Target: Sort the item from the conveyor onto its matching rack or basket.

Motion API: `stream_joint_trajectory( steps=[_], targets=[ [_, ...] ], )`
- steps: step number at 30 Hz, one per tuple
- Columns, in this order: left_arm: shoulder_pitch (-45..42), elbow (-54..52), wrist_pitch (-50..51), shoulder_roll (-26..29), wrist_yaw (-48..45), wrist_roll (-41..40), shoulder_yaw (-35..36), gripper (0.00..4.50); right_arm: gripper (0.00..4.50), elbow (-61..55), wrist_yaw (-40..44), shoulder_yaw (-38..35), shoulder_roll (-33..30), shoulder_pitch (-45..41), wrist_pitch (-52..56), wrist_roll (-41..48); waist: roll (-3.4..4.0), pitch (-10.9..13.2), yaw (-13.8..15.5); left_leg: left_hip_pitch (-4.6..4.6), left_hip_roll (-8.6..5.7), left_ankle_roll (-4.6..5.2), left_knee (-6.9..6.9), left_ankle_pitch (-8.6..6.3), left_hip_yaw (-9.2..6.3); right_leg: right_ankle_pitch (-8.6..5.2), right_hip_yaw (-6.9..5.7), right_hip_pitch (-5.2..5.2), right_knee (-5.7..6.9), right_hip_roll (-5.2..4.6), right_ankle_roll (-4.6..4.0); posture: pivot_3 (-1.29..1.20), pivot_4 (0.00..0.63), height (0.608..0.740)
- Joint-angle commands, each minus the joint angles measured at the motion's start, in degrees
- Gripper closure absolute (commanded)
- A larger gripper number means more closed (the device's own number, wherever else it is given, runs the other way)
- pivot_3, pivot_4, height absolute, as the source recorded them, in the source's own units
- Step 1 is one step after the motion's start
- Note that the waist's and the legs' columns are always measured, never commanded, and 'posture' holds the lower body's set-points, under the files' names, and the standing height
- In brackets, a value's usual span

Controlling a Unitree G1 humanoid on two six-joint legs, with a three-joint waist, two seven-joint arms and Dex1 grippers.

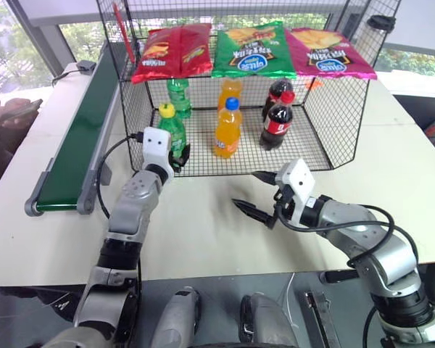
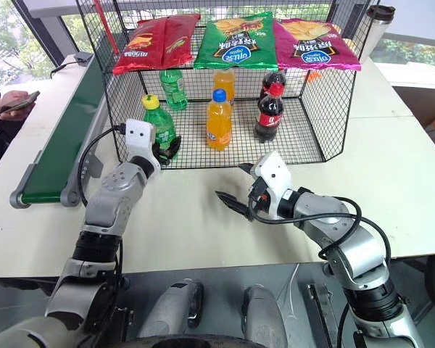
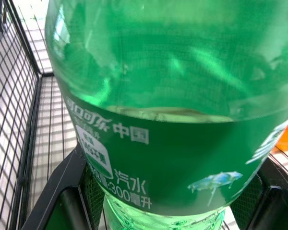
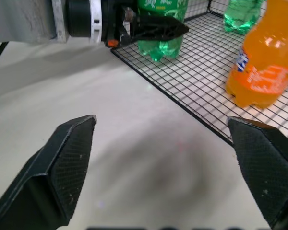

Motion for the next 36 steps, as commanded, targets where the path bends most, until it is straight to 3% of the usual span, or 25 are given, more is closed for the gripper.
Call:
stream_joint_trajectory(
  steps=[1,10,13,14,36],
  targets=[
    [-2.92,0.45,-3.69,-0.42,-0.22,0.72,1.46,1.83,0.00,-0.40,0.51,-0.47,0.59,0.68,-2.31,-0.63,0.00,0.00,0.03,0.00,0.00,0.00,0.00,0.00,0.00,0.00,0.00,0.00,0.00,0.00,0.00,0.00,0.150,0.739],
    [-7.29,8.82,-6.92,-1.91,1.65,2.56,1.86,1.83,0.00,0.04,1.13,-0.15,1.24,1.75,-3.89,-1.56,-0.01,0.00,0.08,0.00,-0.01,0.00,0.04,0.00,0.00,0.01,-0.01,0.01,0.06,0.01,0.01,0.00,0.150,0.739],
    [-8.14,9.52,-7.25,-2.27,1.51,2.69,1.99,0.27,0.00,-0.50,0.84,0.13,1.61,1.33,-3.24,-1.61,-0.01,0.00,0.02,0.00,-0.02,0.00,0.05,0.00,0.00,0.01,-0.01,0.01,0.04,0.00,0.03,0.00,0.150,0.739],
    [-8.21,9.49,-7.25,-2.31,1.28,2.77,1.96,0.10,0.00,-0.67,0.76,0.18,1.71,1.17,-3.00,-1.62,-0.02,0.00,0.03,0.00,-0.02,0.00,0.05,0.00,0.01,0.02,0.00,0.01,0.05,0.00,0.03,0.00,0.150,0.739],
    [0.53,-9.41,3.52,1.45,-1.07,2.32,2.85,0.10,0.00,-2.66,0.91,0.02,2.57,-1.04,0.87,-0.43,-0.01,0.00,-0.02,0.06,-0.01,-0.01,0.10,0.01,-0.01,0.02,0.00,0.08,0.11,0.00,0.03,0.00,0.150,0.739]
  ],
)
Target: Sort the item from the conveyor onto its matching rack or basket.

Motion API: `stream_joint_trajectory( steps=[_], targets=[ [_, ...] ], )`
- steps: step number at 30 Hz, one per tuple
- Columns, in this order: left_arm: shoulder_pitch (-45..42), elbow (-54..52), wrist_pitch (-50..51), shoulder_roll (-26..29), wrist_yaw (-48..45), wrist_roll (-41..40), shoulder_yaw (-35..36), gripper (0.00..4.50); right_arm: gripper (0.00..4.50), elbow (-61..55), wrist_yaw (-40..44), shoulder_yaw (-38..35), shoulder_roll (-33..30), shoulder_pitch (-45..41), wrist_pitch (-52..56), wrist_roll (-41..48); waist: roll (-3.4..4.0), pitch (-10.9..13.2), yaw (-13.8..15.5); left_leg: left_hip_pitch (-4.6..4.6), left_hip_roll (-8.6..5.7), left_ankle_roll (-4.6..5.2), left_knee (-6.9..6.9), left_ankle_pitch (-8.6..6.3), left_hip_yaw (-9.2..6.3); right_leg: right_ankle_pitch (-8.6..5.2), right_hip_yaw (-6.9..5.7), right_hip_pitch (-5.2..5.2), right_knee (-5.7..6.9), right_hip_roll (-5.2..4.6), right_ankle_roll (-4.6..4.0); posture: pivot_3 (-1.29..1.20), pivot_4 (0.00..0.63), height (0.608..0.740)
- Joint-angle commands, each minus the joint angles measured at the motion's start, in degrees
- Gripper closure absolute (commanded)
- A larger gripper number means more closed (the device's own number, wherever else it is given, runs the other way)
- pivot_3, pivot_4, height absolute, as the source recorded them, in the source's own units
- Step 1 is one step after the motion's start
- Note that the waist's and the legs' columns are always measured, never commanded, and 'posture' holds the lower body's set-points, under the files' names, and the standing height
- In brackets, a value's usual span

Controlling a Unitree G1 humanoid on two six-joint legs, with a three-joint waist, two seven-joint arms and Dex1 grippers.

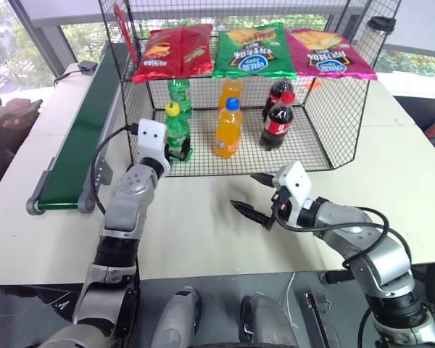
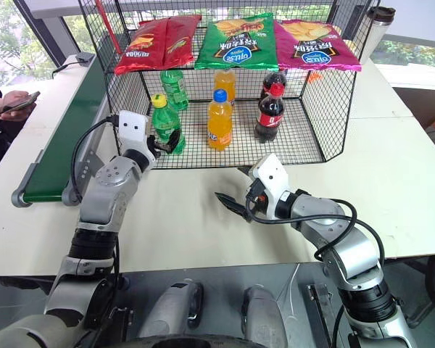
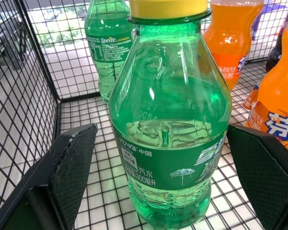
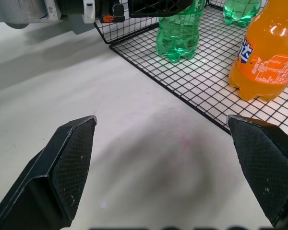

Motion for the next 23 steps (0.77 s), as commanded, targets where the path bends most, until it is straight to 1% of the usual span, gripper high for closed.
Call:
stream_joint_trajectory(
  steps=[1,3,8,11,17,23],
  targets=[
    [1.62,-5.42,1.65,0.92,-0.79,-0.65,1.12,0.10,0.00,-2.91,0.24,-0.29,0.38,-0.85,-0.43,0.89,0.00,0.00,-0.07,0.00,0.00,0.00,0.00,0.00,0.00,0.00,0.00,0.00,0.00,0.00,0.00,0.00,0.150,0.739],
    [3.92,-9.07,3.43,1.93,-2.63,-1.59,0.71,0.10,0.00,-2.97,0.29,-0.32,0.36,-0.75,-0.56,1.01,0.01,0.00,-0.17,0.00,0.00,0.00,-0.02,0.00,0.01,0.00,0.01,-0.01,0.00,0.00,0.00,0.00,0.150,0.739],
    [11.24,-19.78,7.95,6.99,-6.98,-2.20,-0.09,0.10,0.00,-3.29,0.34,-0.64,0.19,-0.21,-0.69,1.29,0.01,-0.01,-0.22,0.01,0.03,0.00,-0.02,0.00,0.00,0.00,0.03,-0.02,0.03,0.01,0.00,0.00,0.150,0.739],
    [17.10,-26.18,11.25,9.48,-9.59,-4.97,1.33,0.10,0.00,-3.61,0.56,-1.11,-0.04,0.56,-0.72,1.65,0.04,-0.02,-0.16,0.03,0.03,0.00,-0.02,0.00,0.00,0.00,0.08,0.00,0.02,0.01,-0.01,0.00,0.150,0.739],
    [25.08,-34.09,17.10,9.74,-11.03,-11.40,4.73,0.10,0.00,-3.52,0.73,-1.24,-0.02,1.23,-1.08,1.62,0.04,-0.02,0.07,0.03,0.04,0.00,0.00,0.00,-0.03,-0.01,0.09,0.03,-0.01,-0.01,-0.03,0.00,0.150,0.739],
    [28.60,-36.10,18.15,10.21,-11.01,-12.69,5.61,0.10,0.00,-2.75,0.84,-0.56,0.37,0.90,-1.52,1.29,0.05,-0.03,0.07,0.04,0.04,0.00,0.00,0.00,-0.03,-0.01,0.09,0.02,-0.01,0.00,-0.04,0.00,0.150,0.739]
  ],
)
